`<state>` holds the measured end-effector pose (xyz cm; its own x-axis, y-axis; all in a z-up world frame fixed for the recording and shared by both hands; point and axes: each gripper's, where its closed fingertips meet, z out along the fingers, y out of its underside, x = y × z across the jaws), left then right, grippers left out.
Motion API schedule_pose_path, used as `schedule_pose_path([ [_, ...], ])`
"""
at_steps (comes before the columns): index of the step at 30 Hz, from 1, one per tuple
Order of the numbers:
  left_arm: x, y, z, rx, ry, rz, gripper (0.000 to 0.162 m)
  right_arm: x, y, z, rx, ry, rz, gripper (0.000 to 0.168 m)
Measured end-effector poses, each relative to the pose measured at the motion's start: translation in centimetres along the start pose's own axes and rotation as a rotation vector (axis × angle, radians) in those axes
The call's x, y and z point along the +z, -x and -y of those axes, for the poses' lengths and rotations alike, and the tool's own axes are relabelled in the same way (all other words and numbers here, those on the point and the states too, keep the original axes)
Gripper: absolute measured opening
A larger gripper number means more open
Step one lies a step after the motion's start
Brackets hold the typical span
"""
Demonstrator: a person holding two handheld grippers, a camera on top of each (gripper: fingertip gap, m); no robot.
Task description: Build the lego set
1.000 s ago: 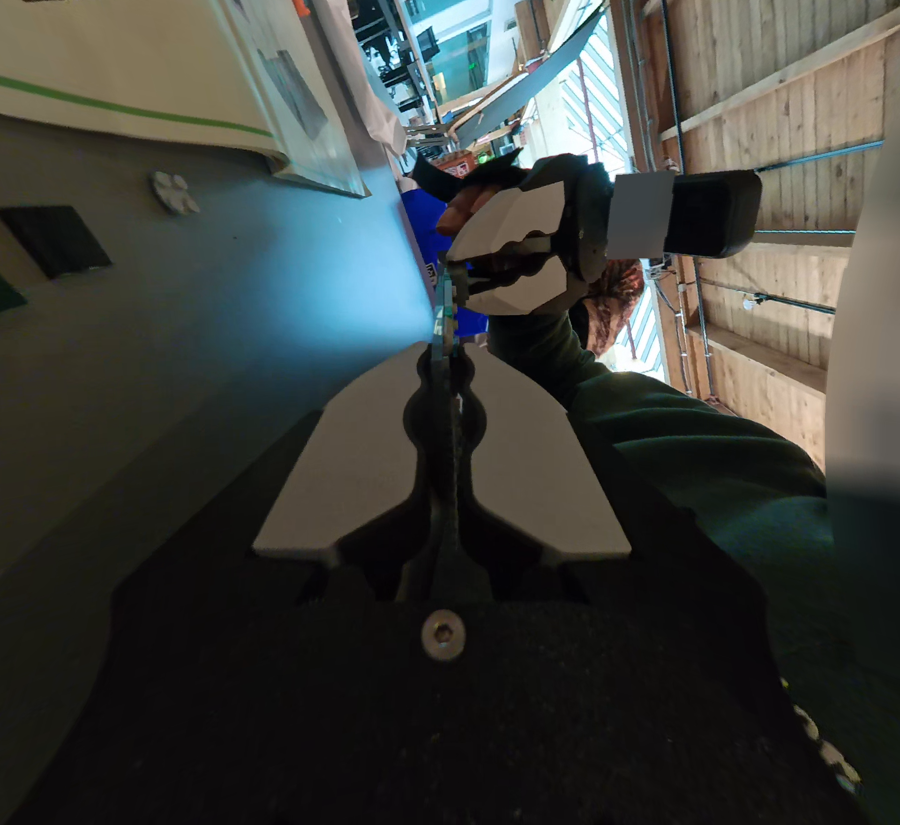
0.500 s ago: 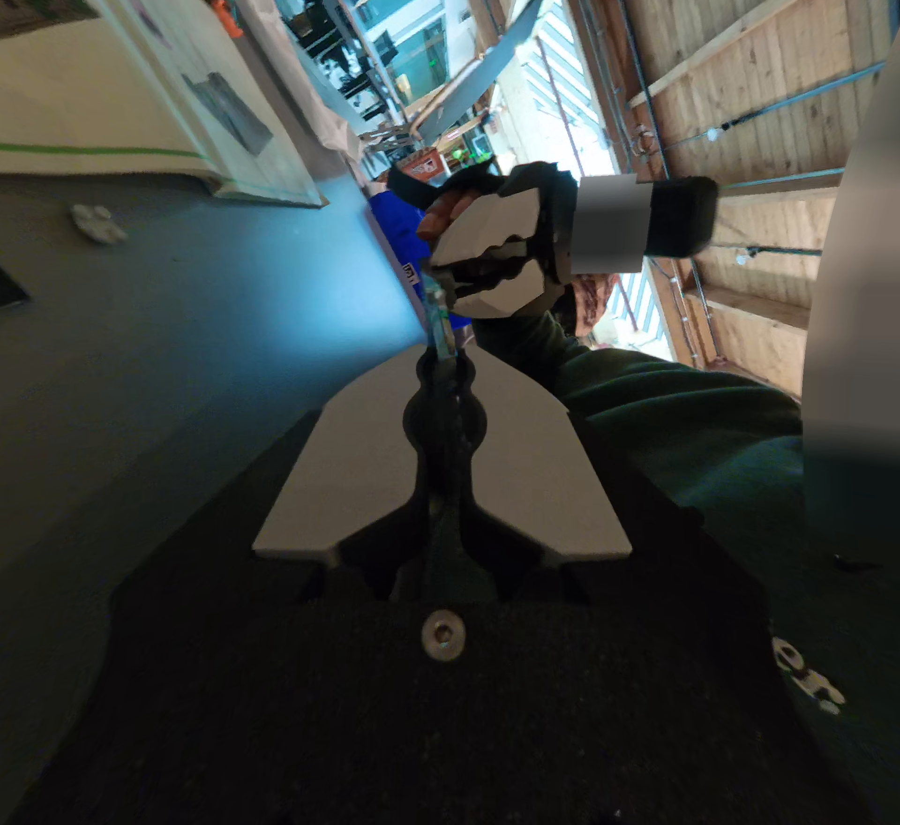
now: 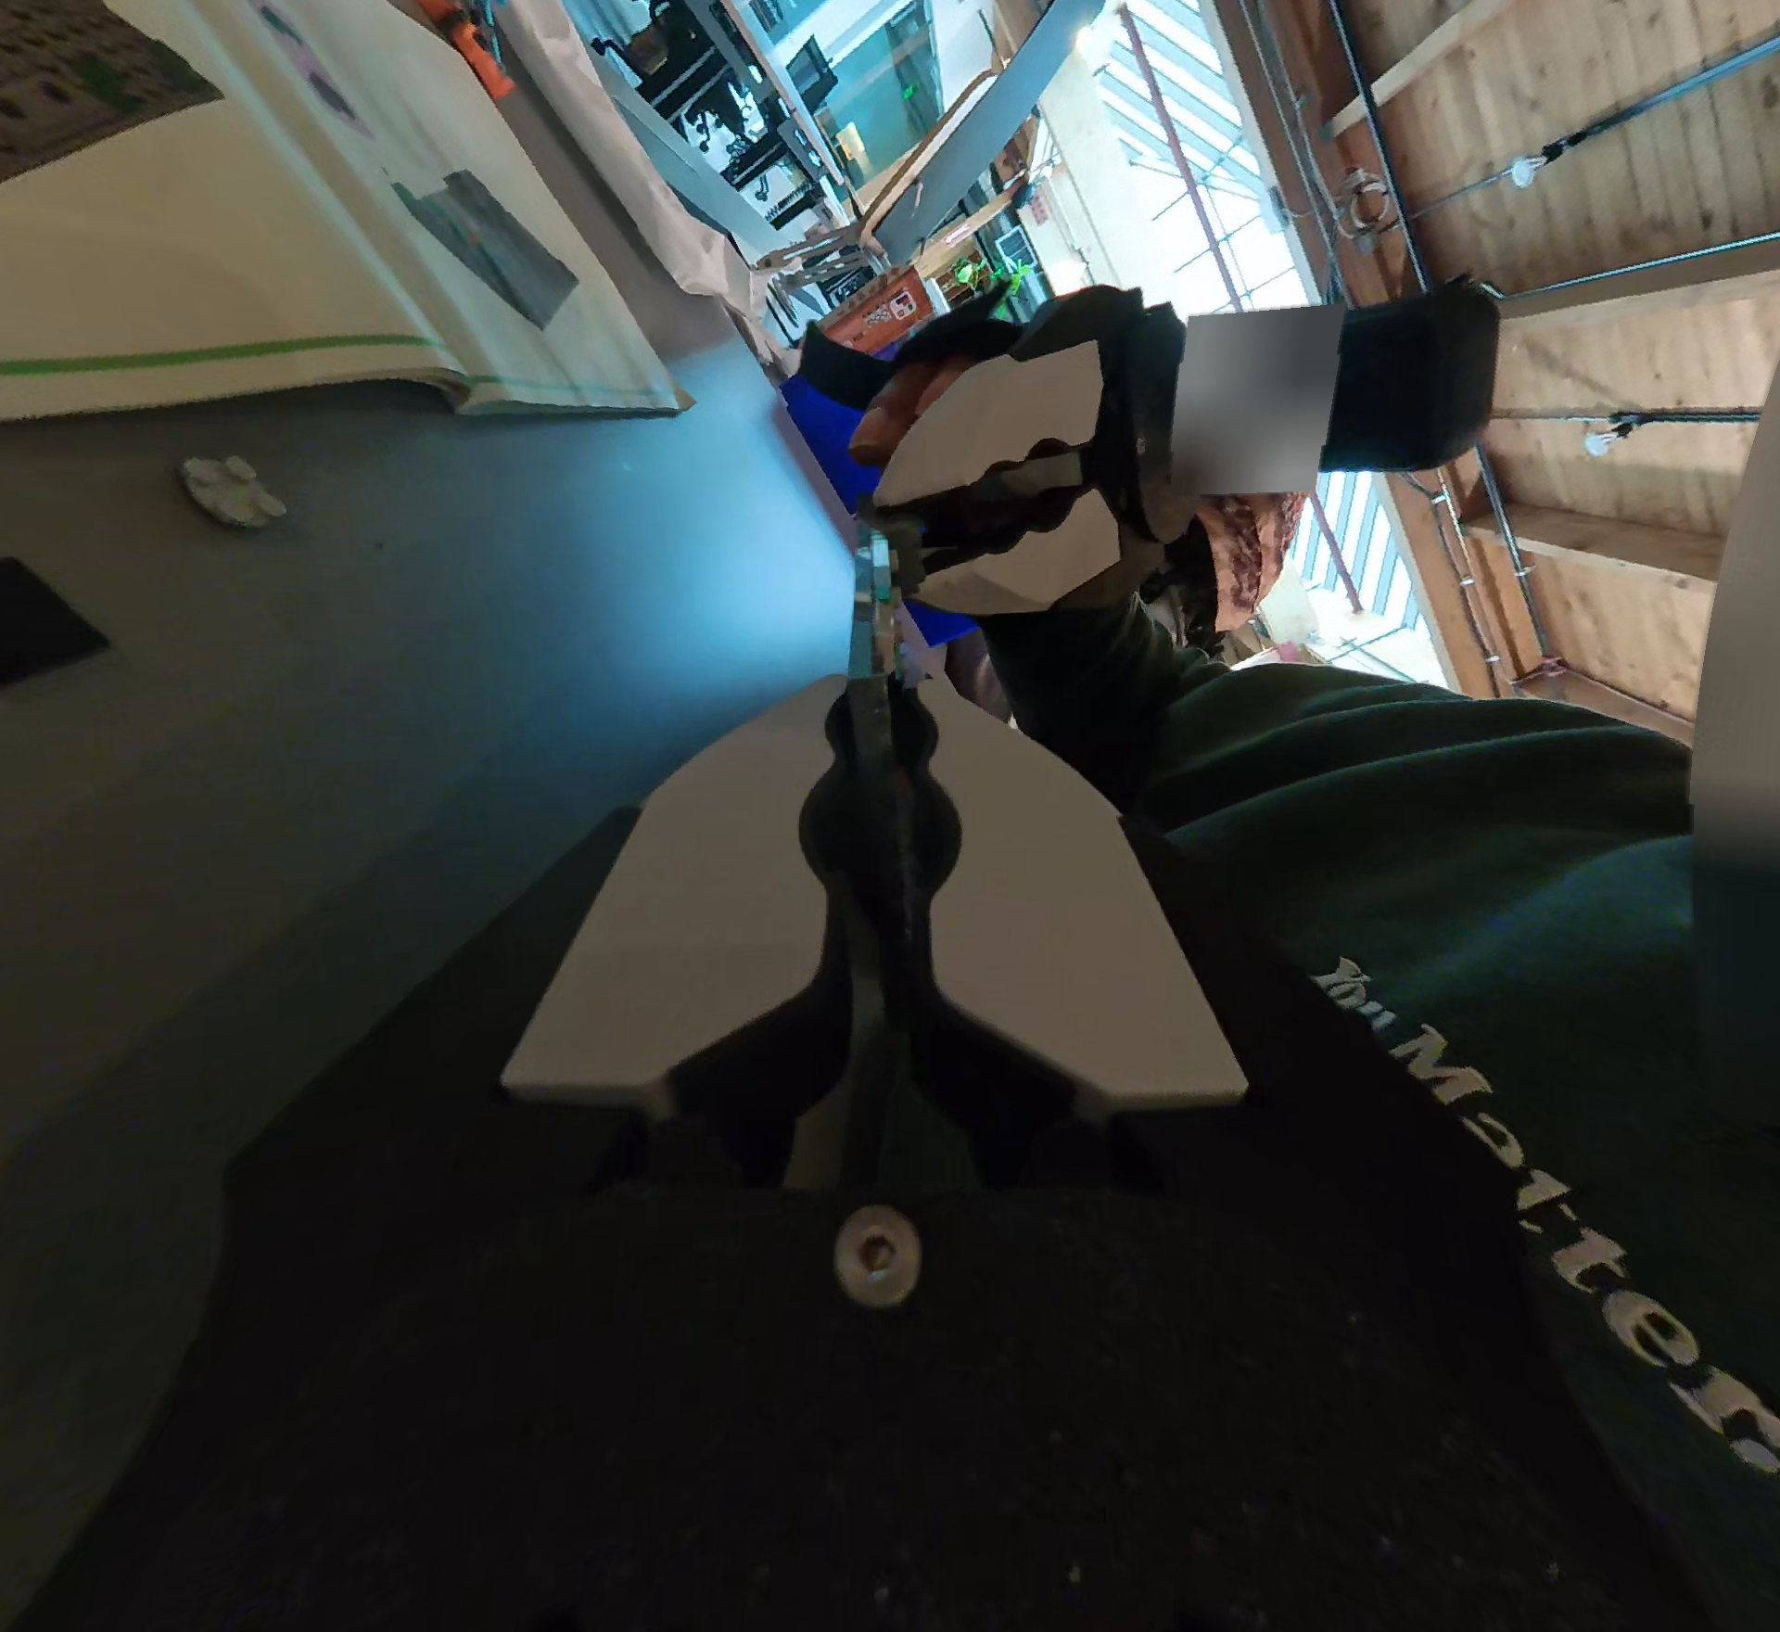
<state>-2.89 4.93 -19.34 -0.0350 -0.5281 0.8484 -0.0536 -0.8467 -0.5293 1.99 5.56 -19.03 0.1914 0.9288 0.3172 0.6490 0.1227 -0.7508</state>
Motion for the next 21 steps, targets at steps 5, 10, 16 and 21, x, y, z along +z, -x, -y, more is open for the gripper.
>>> schedule_pose_path([
  [5, -0.1, -0.6, 0.1, 0.016, 0.008, -0.02, 0.008, -0.4, 0.1, 0.6, -0.024, 0.005, -0.022, 0.016],
  [10, -0.2, -1.1, 0.0, 0.017, 0.006, -0.046, 0.007, -0.8, 0.3, 1.1, -0.048, 0.002, -0.045, 0.016],
  [16, -0.1, -1.6, 0.1, 0.108, 0.004, -0.027, 0.007, -1.1, 0.4, 1.4, -0.106, -0.016, -0.105, 0.016],
  [21, -0.1, -2.7, 0.3, 0.303, 0.01, 0.018, 0.008, -1.6, 0.4, 1.8, -0.216, -0.09, -0.211, 0.016],
])
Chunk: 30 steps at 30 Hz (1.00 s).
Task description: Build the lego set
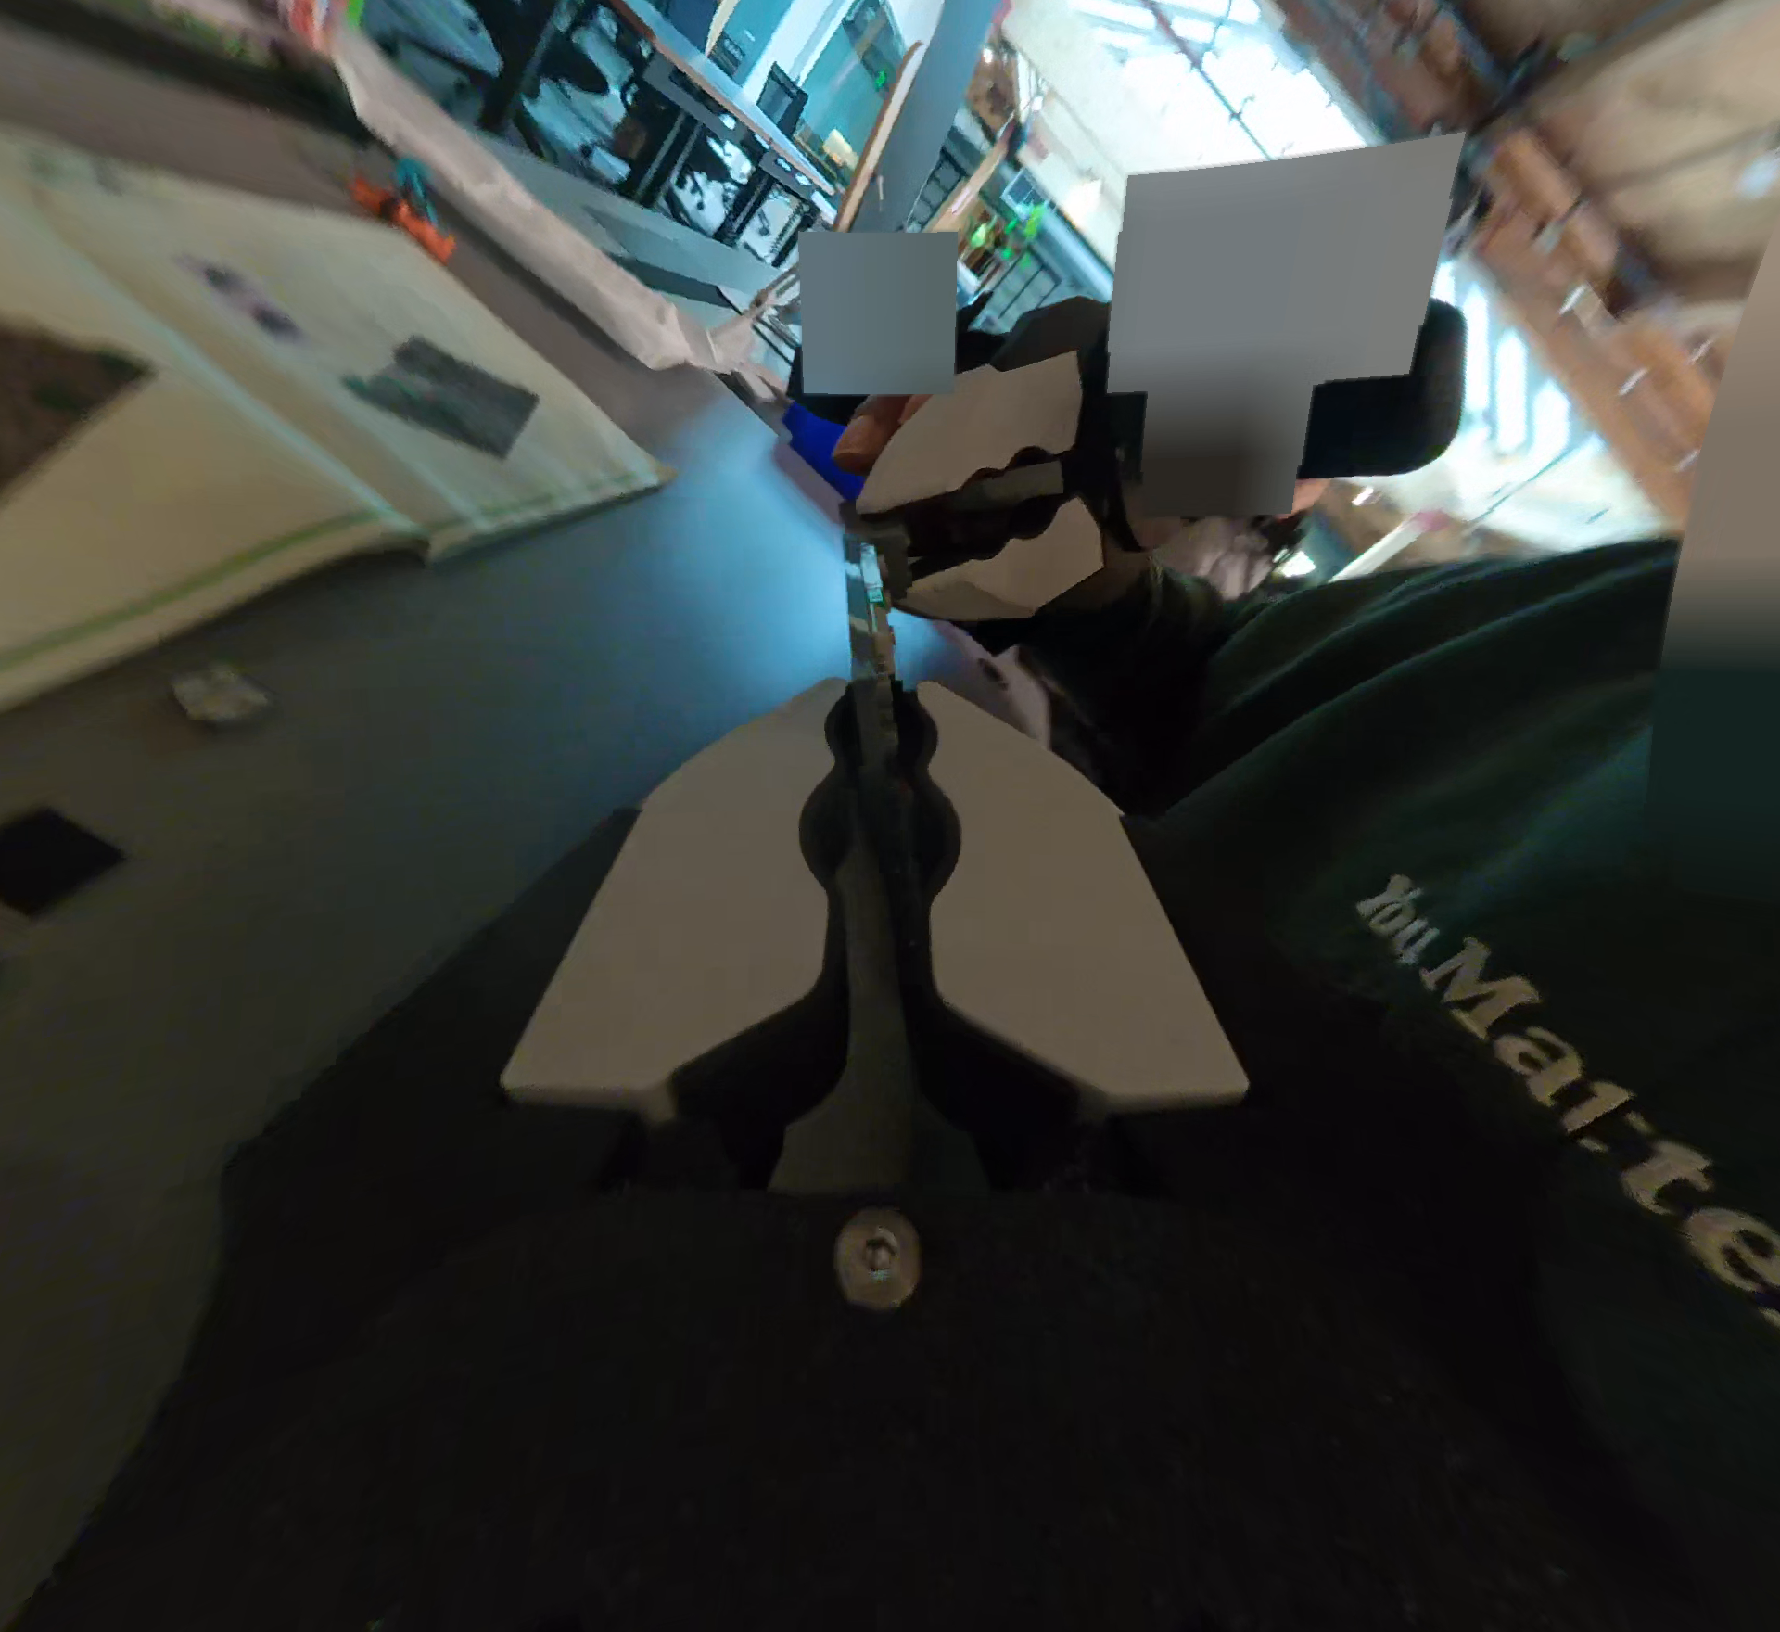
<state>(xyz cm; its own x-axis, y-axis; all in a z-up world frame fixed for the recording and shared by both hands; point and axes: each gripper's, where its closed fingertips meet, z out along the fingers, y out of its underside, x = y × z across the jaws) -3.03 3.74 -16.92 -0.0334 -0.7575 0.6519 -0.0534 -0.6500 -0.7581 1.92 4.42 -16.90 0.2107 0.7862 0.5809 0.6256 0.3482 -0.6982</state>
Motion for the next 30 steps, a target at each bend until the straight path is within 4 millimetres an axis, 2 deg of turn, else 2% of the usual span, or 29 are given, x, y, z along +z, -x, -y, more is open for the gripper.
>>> schedule_pose_path([
  [5, 0.1, -1.0, 0.4, 0.118, 0.009, 0.025, 0.01, -0.3, -0.1, 0.4, -0.065, -0.032, -0.099, 0.016],
  [11, 0.1, -0.8, 0.4, 0.105, 0.003, 0.028, 0.015, -0.3, -0.1, 0.3, -0.11, -0.004, -0.151, 0.016],
  [18, -0.1, -0.1, 0.2, 0.108, -0.003, 0.051, 0.01, -0.1, 0.2, 0.4, -0.135, 0.01, -0.157, 0.016],
  [24, -0.2, 0.7, -0.1, 0.02, -0.016, 0.035, 0.009, 0.1, 0.6, 0.2, -0.084, 0.01, -0.111, 0.016],
  [30, -0.1, 0.5, -0.3, -0.081, -0.029, -0.008, 0.011, 0.4, 1.1, -0.3, 0.002, 0.013, -0.037, 0.016],
])
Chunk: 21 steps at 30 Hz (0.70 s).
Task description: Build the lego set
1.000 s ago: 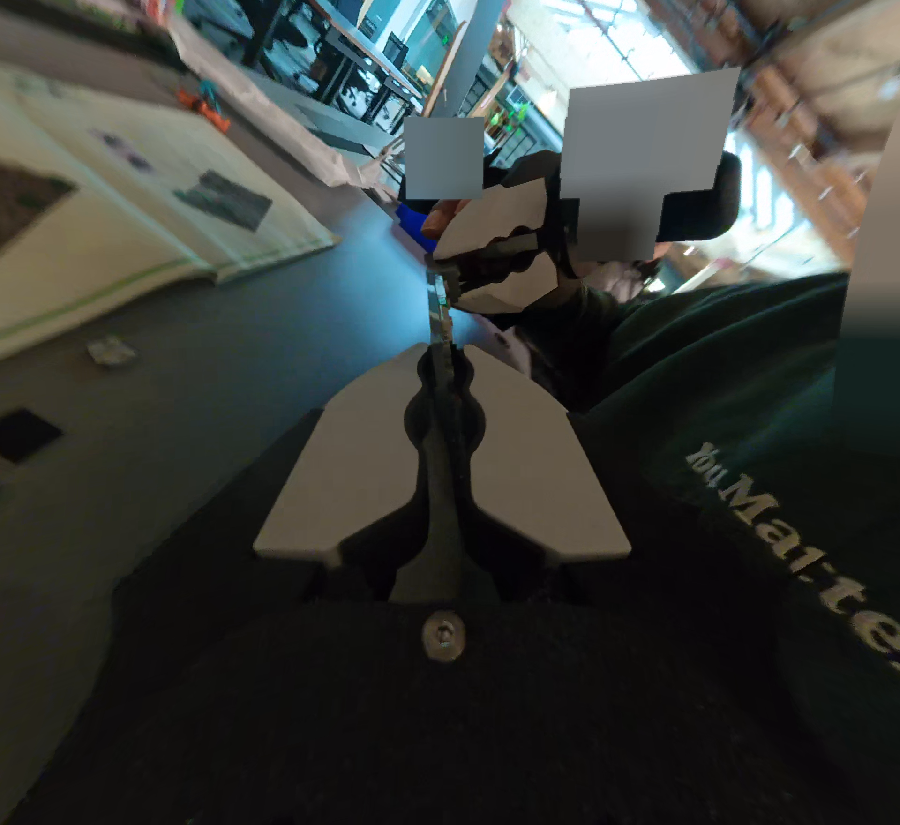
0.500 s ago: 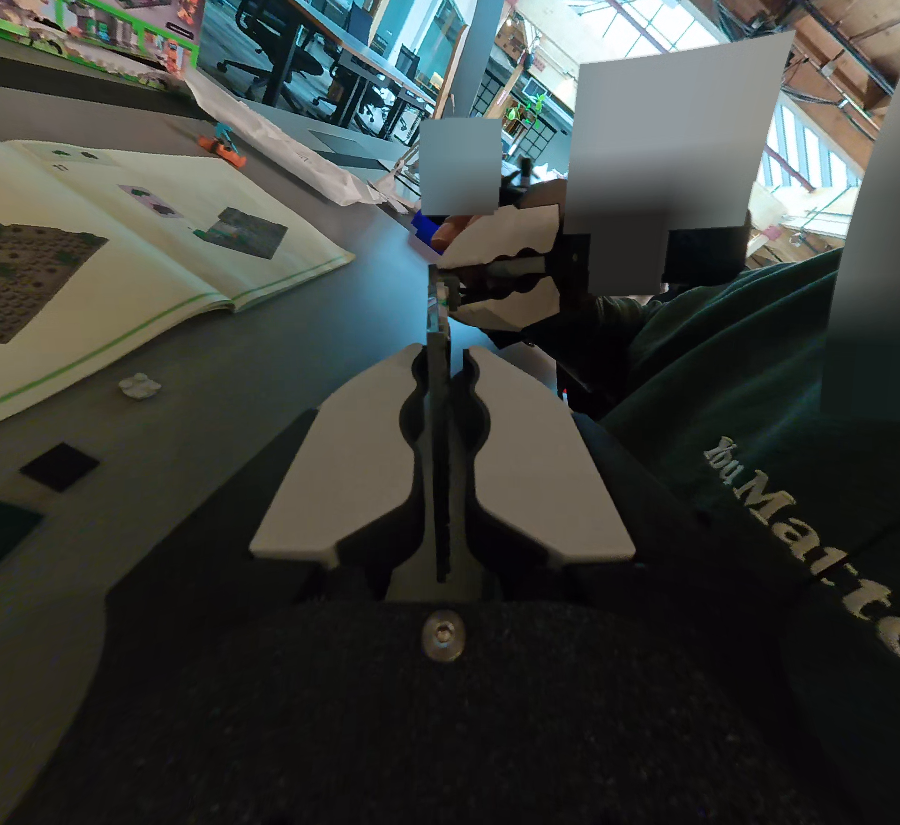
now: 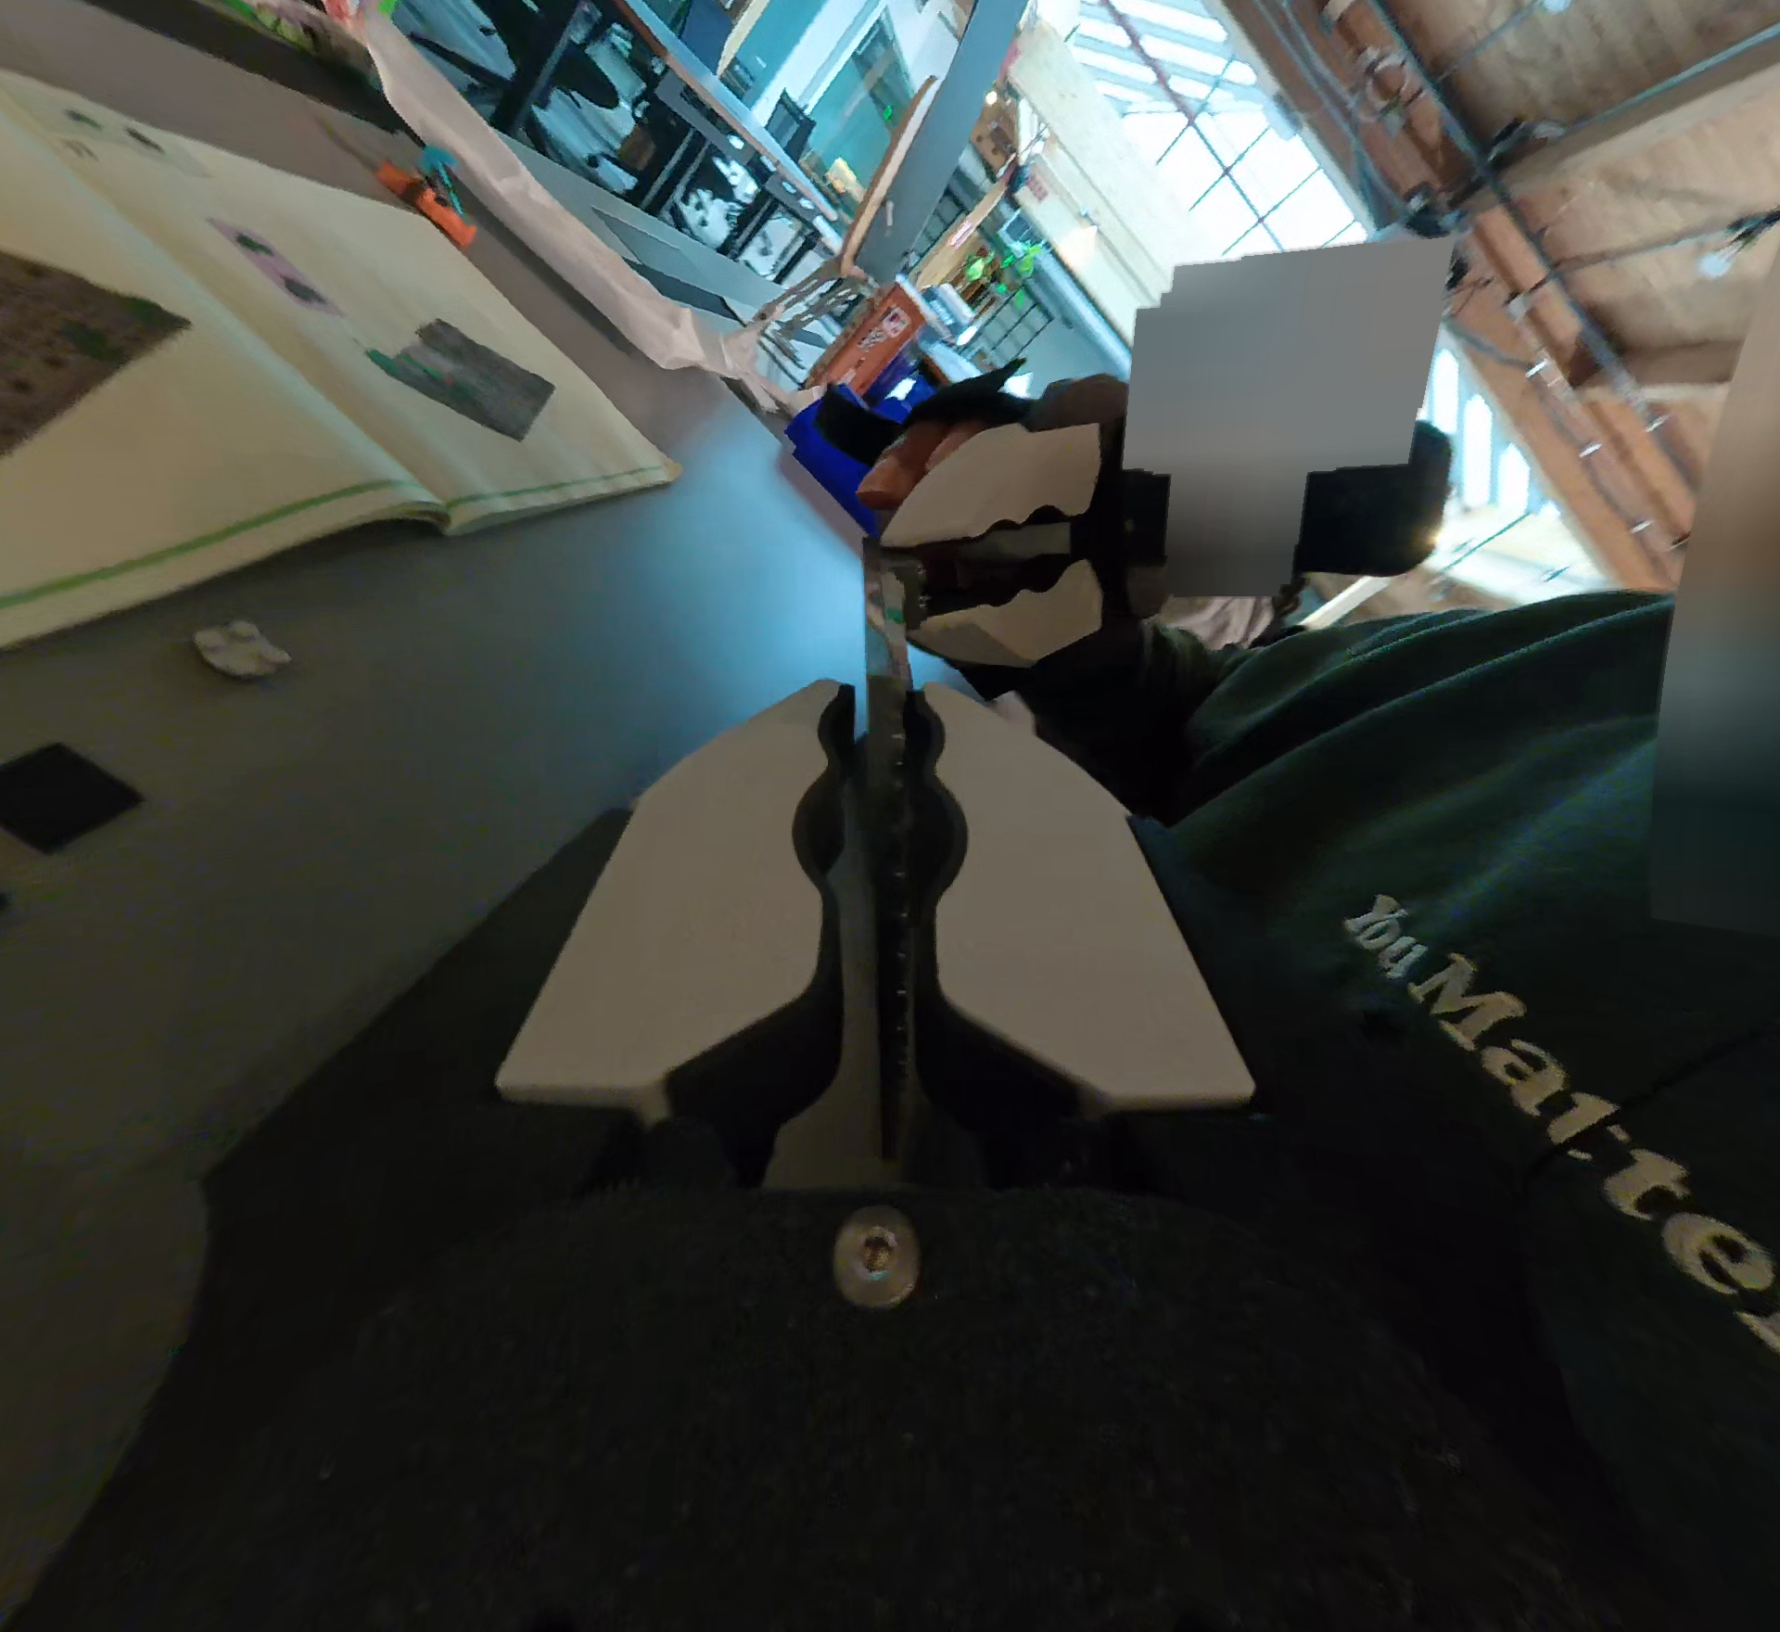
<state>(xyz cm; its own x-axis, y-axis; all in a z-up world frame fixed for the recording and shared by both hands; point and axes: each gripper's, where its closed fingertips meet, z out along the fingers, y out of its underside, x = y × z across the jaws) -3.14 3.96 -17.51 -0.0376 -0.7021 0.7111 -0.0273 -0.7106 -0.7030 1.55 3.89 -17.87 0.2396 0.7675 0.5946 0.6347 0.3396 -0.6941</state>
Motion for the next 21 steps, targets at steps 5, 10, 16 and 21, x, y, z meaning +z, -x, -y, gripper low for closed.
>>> schedule_pose_path([
  [5, -0.3, 0.7, -0.4, -0.107, 0.01, 0.0, 0.013, 0.4, 0.5, -1.0, 0.119, 0.052, 0.087, 0.016],
  [10, -0.2, 1.4, -0.7, -0.12, 0.02, 0.033, 0.013, 0.6, 1.0, -1.2, 0.15, 0.075, 0.125, 0.016],
  [16, -0.1, 1.4, -0.7, -0.134, 0.03, 0.034, 0.008, 0.8, 1.1, -1.2, 0.139, 0.086, 0.121, 0.015],
  [21, -0.2, 1.2, -0.4, -0.146, 0.01, 0.018, 0.008, 0.7, 0.8, -0.8, 0.121, 0.078, 0.098, 0.015],
])
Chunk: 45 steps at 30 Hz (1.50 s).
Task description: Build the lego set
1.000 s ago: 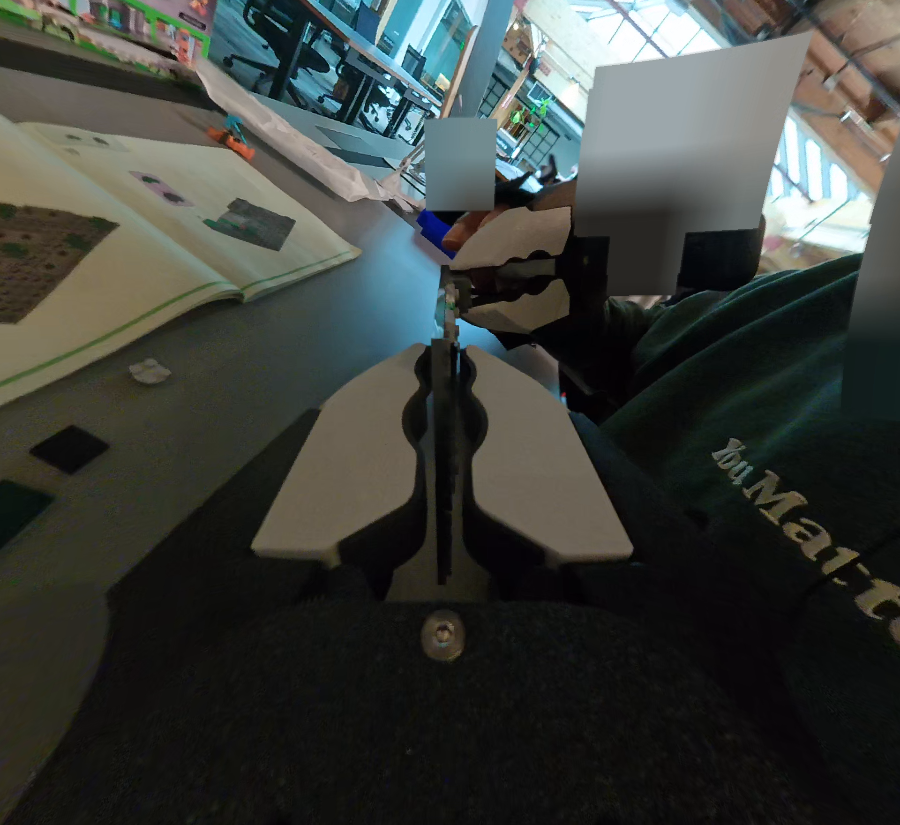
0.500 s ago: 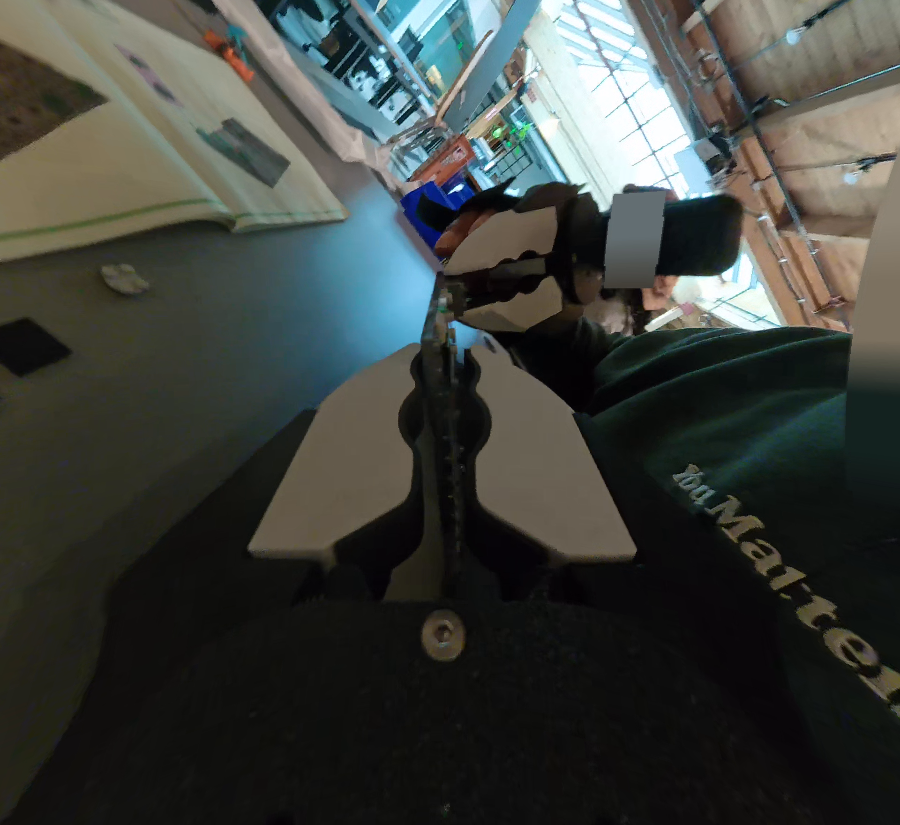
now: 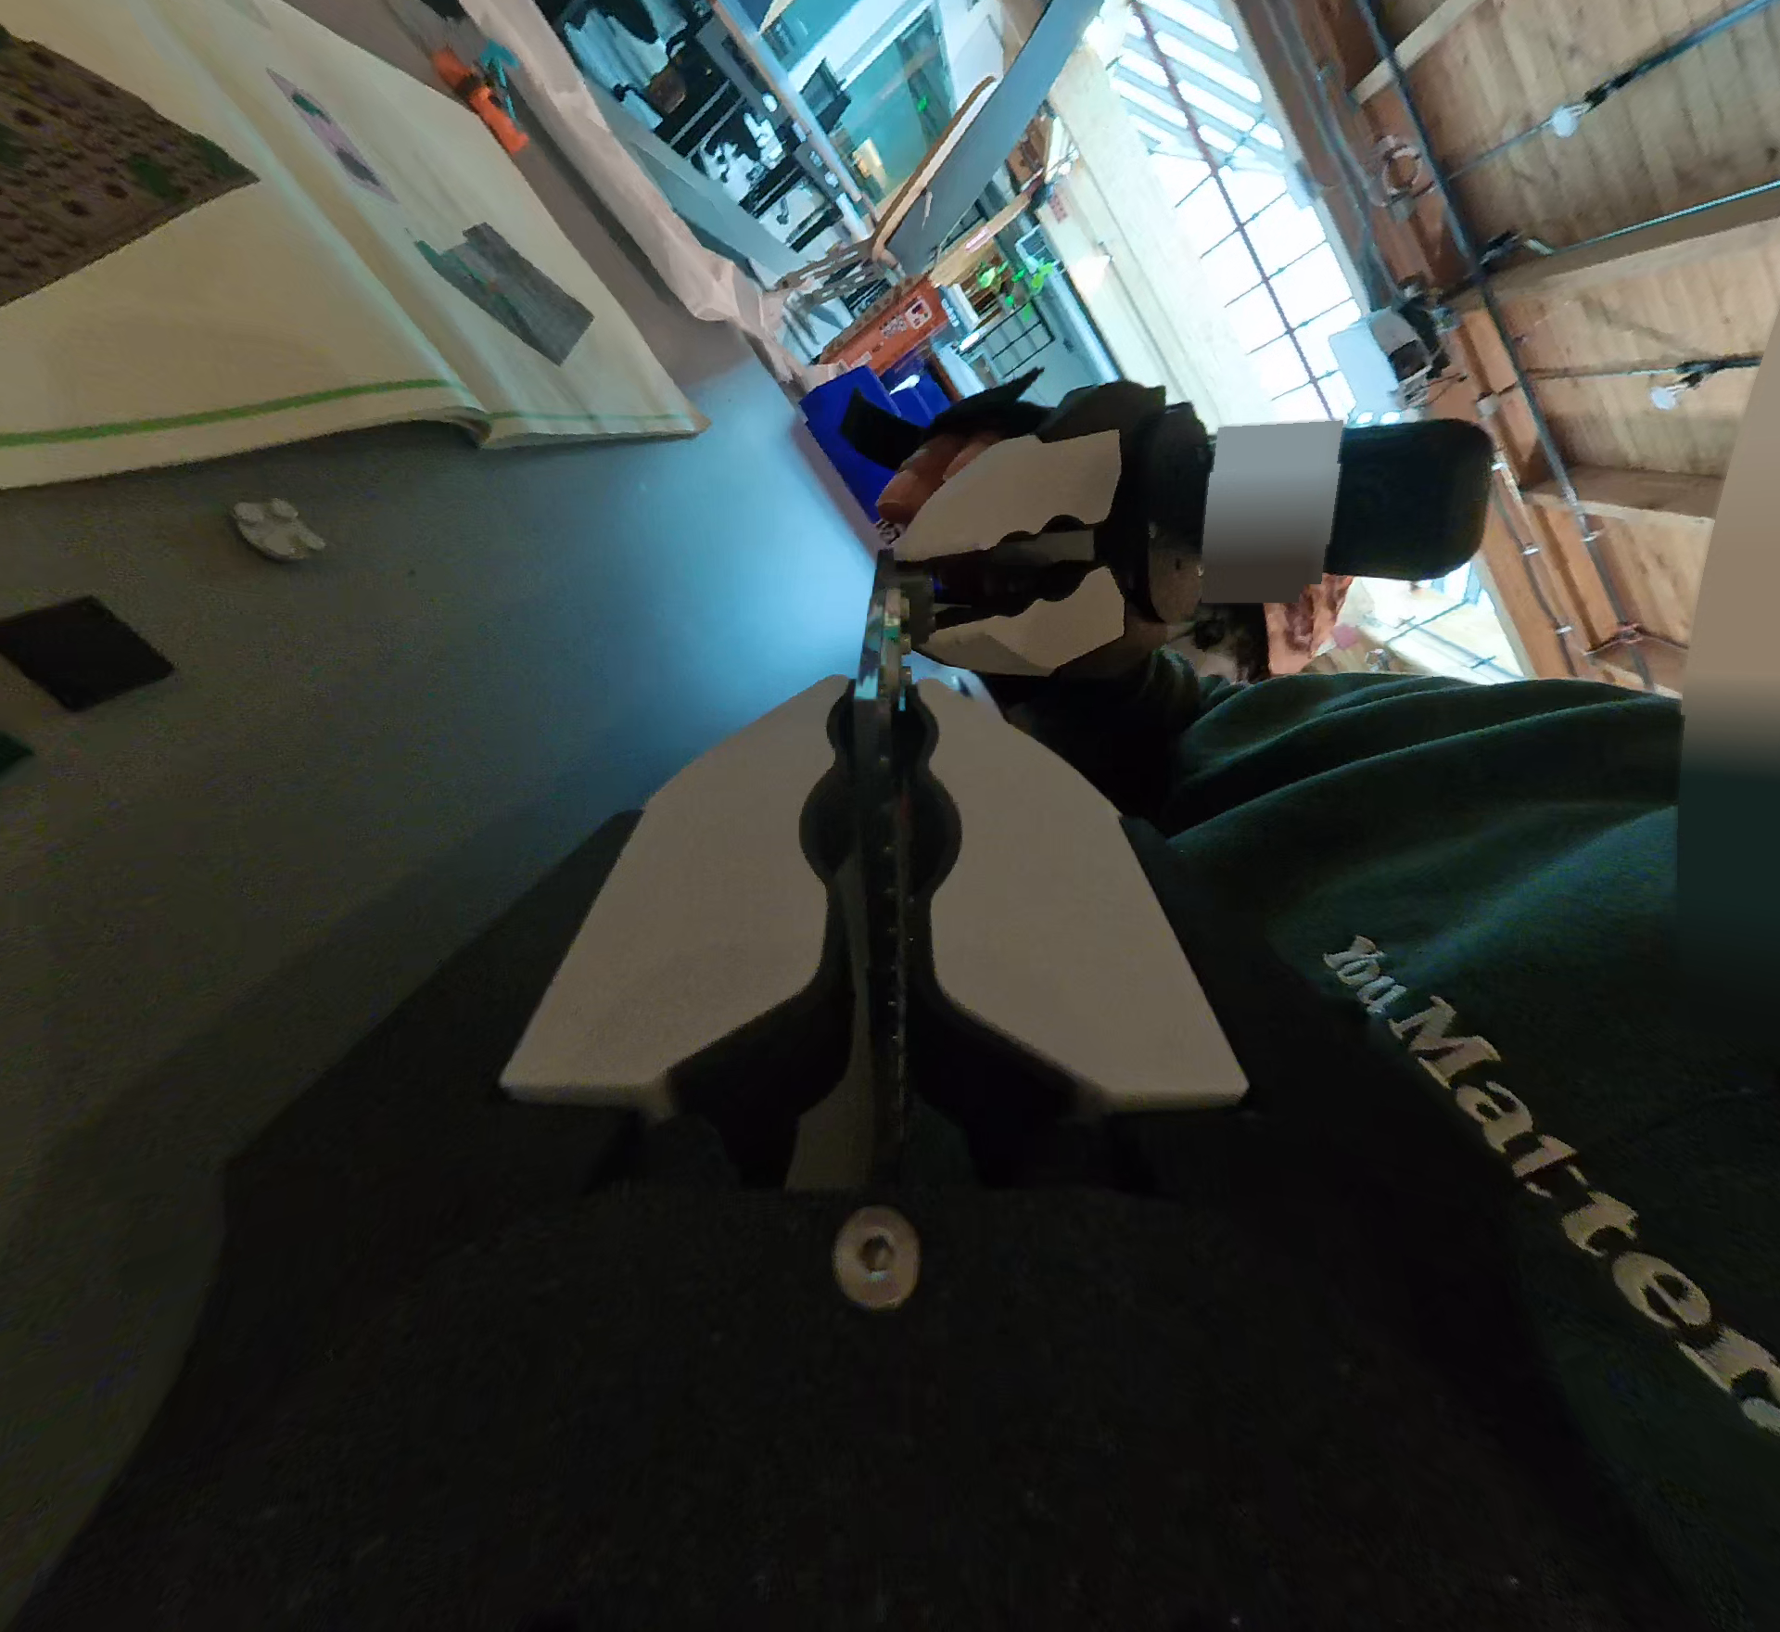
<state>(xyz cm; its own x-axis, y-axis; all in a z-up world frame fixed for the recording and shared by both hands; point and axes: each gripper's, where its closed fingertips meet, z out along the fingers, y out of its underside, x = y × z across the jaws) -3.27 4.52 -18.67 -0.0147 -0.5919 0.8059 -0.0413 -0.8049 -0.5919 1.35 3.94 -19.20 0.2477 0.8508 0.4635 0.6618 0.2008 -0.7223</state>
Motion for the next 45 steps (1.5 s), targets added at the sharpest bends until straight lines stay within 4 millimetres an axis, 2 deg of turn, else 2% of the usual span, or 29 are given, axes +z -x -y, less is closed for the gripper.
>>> schedule_pose_path([
  [12, -0.3, -1.7, 0.2, 0.062, -0.034, -0.055, 0.007, -0.9, -0.2, 1.5, -0.137, -0.059, -0.121, 0.015],
  [19, -0.1, -2.6, 0.8, 0.41, -0.034, 0.04, 0.006, -1.5, -0.5, 1.7, -0.259, -0.081, -0.275, 0.016],
  [26, 0.0, -2.8, 1.0, 0.547, -0.028, 0.105, 0.009, -1.7, -0.4, 1.7, -0.275, -0.094, -0.319, 0.016],
  [29, 0.0, -3.0, 0.9, 0.548, -0.033, 0.1, 0.012, -1.8, -0.3, 1.7, -0.279, -0.096, -0.322, 0.016],
  [41, -0.3, -2.7, 1.2, 0.509, -0.064, 0.114, 0.009, -1.5, -0.4, 1.7, -0.282, -0.093, -0.318, 0.016],
  [45, -0.3, -2.9, 1.2, 0.43, -0.069, 0.069, 0.006, -1.4, -0.5, 1.6, -0.27, -0.095, -0.308, 0.016],
])
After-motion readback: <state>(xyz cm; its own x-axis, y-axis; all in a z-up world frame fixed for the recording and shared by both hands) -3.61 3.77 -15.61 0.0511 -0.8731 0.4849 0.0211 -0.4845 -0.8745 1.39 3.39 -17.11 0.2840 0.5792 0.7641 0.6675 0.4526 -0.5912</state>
